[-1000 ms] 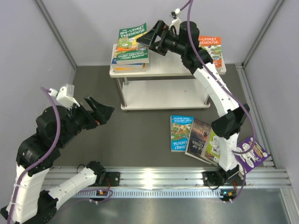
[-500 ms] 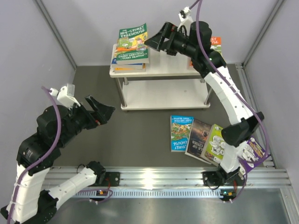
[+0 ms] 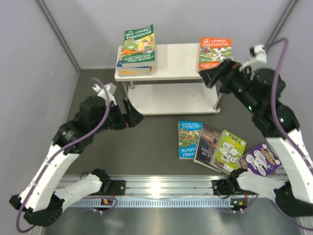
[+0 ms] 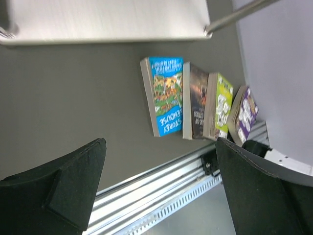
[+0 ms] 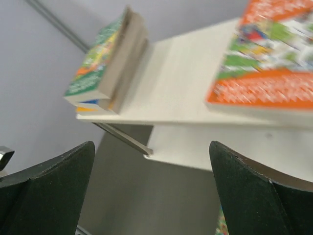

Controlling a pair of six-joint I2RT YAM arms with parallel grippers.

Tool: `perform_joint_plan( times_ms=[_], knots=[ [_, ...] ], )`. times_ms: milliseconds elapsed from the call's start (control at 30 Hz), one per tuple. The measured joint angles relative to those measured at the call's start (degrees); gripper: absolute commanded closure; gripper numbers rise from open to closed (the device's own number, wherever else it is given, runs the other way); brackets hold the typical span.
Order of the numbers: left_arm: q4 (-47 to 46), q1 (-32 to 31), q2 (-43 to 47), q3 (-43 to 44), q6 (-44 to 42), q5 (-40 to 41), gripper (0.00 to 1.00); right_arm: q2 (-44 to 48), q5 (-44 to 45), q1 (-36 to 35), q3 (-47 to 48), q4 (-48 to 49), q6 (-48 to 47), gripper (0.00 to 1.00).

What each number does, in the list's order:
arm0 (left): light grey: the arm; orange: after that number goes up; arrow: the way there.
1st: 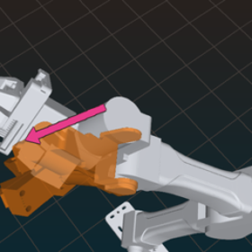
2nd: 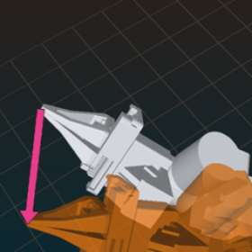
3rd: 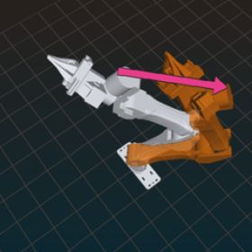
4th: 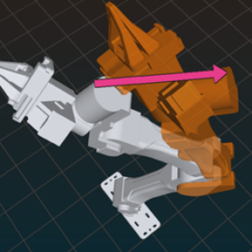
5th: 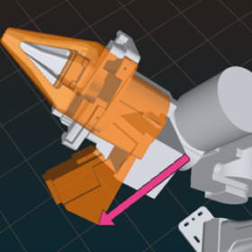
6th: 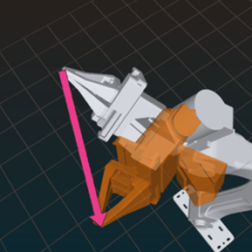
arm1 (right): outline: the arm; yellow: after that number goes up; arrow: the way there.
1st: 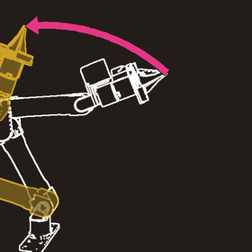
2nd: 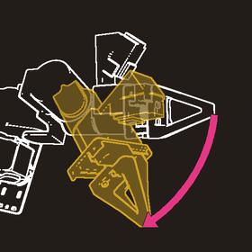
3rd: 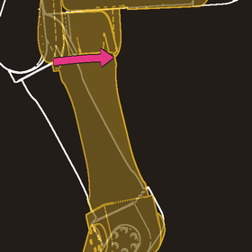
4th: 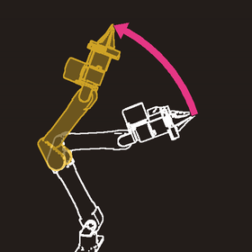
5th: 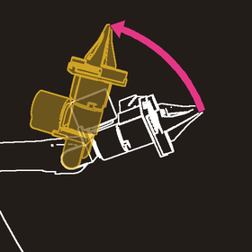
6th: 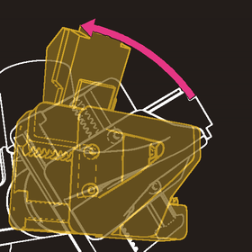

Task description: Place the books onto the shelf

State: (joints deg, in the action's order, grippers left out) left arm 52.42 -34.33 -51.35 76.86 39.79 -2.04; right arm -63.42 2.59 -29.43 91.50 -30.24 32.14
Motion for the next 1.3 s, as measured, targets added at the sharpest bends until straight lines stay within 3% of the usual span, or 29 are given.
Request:
perform_joint_plan(
  times_ms=[133, 233, 500, 633, 967, 1167, 1300],
  knots=[
    [-6.1, -0.3, -3.9, -9.4, 0.5, -5.5, 0.01, 9.8, 9.5, 0.0, -8.0, -10.1, 0.7, 0.0],
    [-10.8, -2.0, -6.7, -15.4, 0.8, -8.0, 0.01, 11.6, 11.9, 0.0, -13.2, -17.6, 3.1, 0.0],
    [-24.6, -11.0, -19.1, -21.8, 2.9, -12.2, 0.01, 1.9, 3.7, -0.1, -33.7, -30.1, 7.4, 0.0],
    [-29.4, -12.3, -23.9, -22.1, 5.0, -13.8, 0.01, 0.7, 0.5, -0.5, -37.0, -33.3, 7.6, 0.0],
    [-31.8, -12.3, -19.0, -25.0, 5.5, -13.5, 0.01, -1.7, -2.4, -5.6, -40.2, -30.2, 10.1, 0.0],
    [-30.8, -12.3, -10.6, -29.6, 5.8, -11.6, 0.01, -12.4, -1.0, -13.0, -40.5, -25.6, 12.6, 0.0],
    [-28.3, -12.2, -6.2, -30.1, 5.7, -10.1, 0.01, -18.7, 2.3, -14.0, -40.3, -25.3, 12.6, 0.0]
  ],
)
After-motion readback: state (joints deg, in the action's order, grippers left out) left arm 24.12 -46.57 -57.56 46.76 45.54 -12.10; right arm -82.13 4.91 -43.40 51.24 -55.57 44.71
